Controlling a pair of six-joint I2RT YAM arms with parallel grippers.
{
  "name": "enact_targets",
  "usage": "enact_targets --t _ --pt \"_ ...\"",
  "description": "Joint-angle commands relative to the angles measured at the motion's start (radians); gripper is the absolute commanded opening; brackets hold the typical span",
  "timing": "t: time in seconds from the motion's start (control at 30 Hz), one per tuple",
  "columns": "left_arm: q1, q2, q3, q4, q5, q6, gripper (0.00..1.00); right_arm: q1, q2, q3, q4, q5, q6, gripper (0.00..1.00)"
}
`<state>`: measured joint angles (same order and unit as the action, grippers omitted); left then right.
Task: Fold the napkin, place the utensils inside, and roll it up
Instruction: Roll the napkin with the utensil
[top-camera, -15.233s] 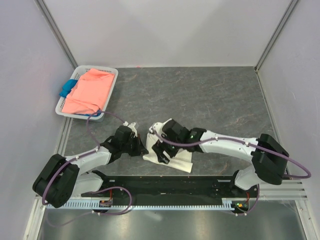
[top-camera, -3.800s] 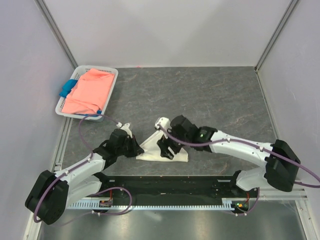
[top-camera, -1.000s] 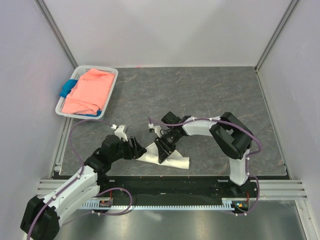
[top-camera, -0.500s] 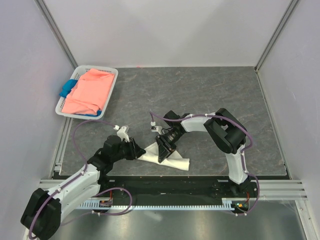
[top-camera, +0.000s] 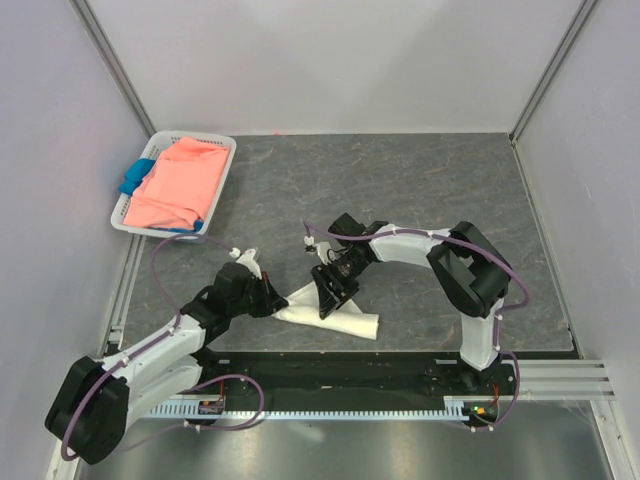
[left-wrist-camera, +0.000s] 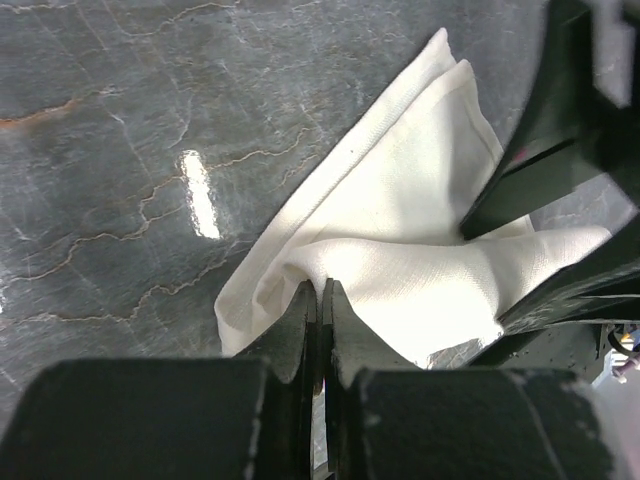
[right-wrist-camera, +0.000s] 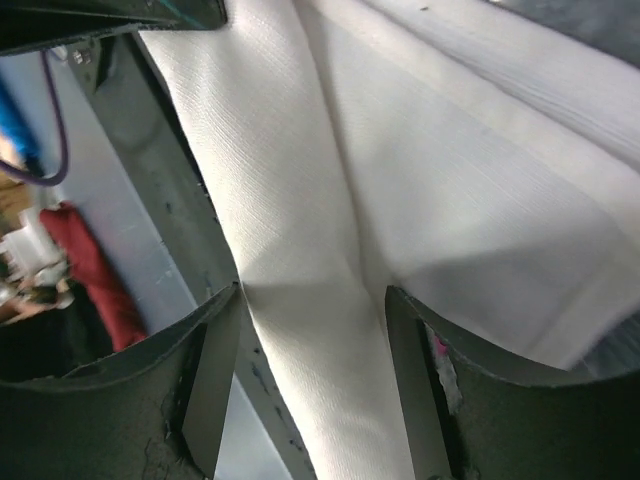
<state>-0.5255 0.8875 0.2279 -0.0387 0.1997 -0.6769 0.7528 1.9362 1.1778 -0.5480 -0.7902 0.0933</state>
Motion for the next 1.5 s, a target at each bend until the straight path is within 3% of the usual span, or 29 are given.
enact_targets --t 0.0,0.2,0.47,0.6,0.93,1.2,1.3,1.37,1.47 --pt "0.004 0.048 0.071 -0.073 -0.042 -0.004 0.02 0.0 -0.161 -0.01 -0.009 0.222 -0.017 0.68" --pt "0.004 0.106 0.12 -0.113 -0.023 -0.007 0.02 0.034 -0.353 -0.138 0.155 0.347 -0.007 0.69" --pt "0.005 0.169 0.169 -0.13 0.012 0.01 0.02 0.341 -0.513 -0.314 0.399 0.894 -0.026 0.73" --pt "0.005 0.182 0.189 -0.144 0.018 0.023 0.02 0.434 -0.473 -0.314 0.422 1.018 -0.075 0.73" --pt "0.005 0.218 0.2 -0.15 0.026 0.03 0.02 0.476 -0.365 -0.302 0.447 0.985 -0.132 0.73" --pt "0.005 0.222 0.212 -0.15 0.035 0.045 0.02 0.439 -0.303 -0.279 0.418 0.901 -0.116 0.66" --pt "0.005 0.223 0.212 -0.139 0.041 0.045 0.02 0.413 -0.292 -0.277 0.399 0.849 -0.107 0.58" --pt "0.005 0.222 0.214 -0.132 0.047 0.05 0.02 0.399 -0.284 -0.274 0.379 0.798 -0.096 0.47" --pt "0.005 0.22 0.217 -0.124 0.053 0.051 0.1 0.367 -0.275 -0.261 0.34 0.7 -0.093 0.38"
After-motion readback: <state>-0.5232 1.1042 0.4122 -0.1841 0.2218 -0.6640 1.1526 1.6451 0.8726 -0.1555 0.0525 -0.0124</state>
